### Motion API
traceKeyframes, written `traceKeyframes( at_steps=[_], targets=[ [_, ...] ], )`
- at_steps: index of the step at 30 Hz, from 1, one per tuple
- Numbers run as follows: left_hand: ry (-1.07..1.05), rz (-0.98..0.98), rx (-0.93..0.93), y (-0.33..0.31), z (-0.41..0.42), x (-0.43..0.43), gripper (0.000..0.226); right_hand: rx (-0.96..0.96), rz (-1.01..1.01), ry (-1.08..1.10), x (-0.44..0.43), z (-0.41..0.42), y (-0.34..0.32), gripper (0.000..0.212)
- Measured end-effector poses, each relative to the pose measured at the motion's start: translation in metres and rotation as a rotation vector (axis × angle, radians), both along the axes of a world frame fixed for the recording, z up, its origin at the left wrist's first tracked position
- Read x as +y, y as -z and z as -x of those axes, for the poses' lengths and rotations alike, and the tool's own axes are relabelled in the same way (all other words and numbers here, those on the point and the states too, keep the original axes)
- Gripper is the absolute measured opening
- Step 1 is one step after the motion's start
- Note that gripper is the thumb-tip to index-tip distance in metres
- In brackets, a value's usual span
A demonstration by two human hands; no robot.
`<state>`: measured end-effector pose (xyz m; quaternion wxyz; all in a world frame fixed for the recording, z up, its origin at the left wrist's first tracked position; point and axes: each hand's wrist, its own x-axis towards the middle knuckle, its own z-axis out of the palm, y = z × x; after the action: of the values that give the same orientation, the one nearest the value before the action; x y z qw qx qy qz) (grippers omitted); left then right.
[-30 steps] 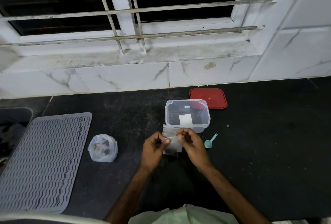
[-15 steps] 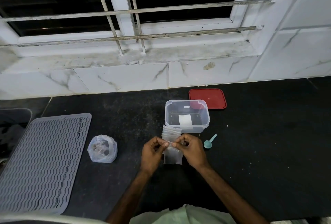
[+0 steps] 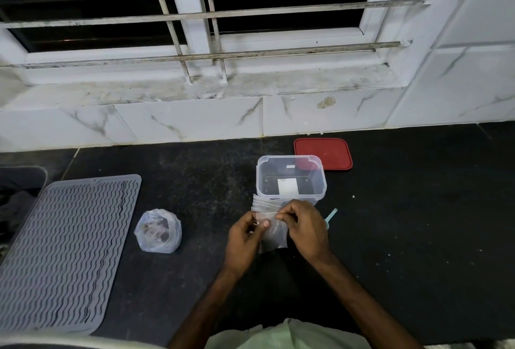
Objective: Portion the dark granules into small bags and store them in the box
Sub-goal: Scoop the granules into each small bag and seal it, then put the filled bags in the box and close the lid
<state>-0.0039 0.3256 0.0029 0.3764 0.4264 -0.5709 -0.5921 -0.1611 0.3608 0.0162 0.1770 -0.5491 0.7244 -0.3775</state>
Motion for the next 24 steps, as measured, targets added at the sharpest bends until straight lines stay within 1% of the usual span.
traceKeyframes(
  at_steps=[2, 5, 7, 9, 11, 14, 16, 18, 20, 22, 24],
  targets=[
    [-0.038, 0.034, 0.013, -0.002, 0.001, -0.003, 0.007, -0.14, 0.035, -0.006, 0.0, -0.003, -0.001, 0.004],
    [-0.133, 0.011, 0.054, -0.011, 0.009, -0.014, 0.006, -0.389, 0.031, -0.007, -0.003, -0.004, -0.011, 0.01],
    [-0.173, 0.015, 0.075, -0.021, 0.016, -0.025, 0.008, -0.451, -0.032, -0.051, -0.01, 0.002, -0.02, 0.01],
    [-0.171, 0.003, 0.094, -0.032, 0.024, -0.04, 0.012, -0.458, -0.043, -0.066, -0.026, 0.013, -0.031, 0.006],
    [-0.103, -0.013, 0.073, -0.039, 0.032, -0.059, 0.019, -0.431, -0.003, -0.028, -0.047, 0.029, -0.042, 0.009],
    [0.0, 0.016, -0.076, -0.038, 0.036, -0.089, 0.034, -0.39, -0.01, 0.05, -0.084, 0.057, -0.043, 0.008],
    [-0.042, 0.018, -0.143, -0.031, 0.03, -0.098, 0.032, -0.315, -0.089, 0.107, -0.105, 0.074, -0.032, 0.017],
    [-0.095, 0.013, -0.189, -0.021, 0.019, -0.096, 0.022, -0.239, -0.196, 0.15, -0.116, 0.082, -0.02, 0.025],
    [-0.083, -0.001, -0.237, -0.009, 0.009, -0.09, 0.019, -0.199, -0.303, 0.175, -0.125, 0.08, -0.006, 0.026],
    [-0.052, -0.036, -0.257, 0.004, 0.0, -0.082, 0.022, -0.265, -0.381, 0.18, -0.132, 0.074, 0.007, 0.019],
    [-0.02, -0.076, -0.246, 0.012, -0.007, -0.074, 0.027, -0.383, -0.461, 0.198, -0.138, 0.067, 0.018, 0.01]
  ],
)
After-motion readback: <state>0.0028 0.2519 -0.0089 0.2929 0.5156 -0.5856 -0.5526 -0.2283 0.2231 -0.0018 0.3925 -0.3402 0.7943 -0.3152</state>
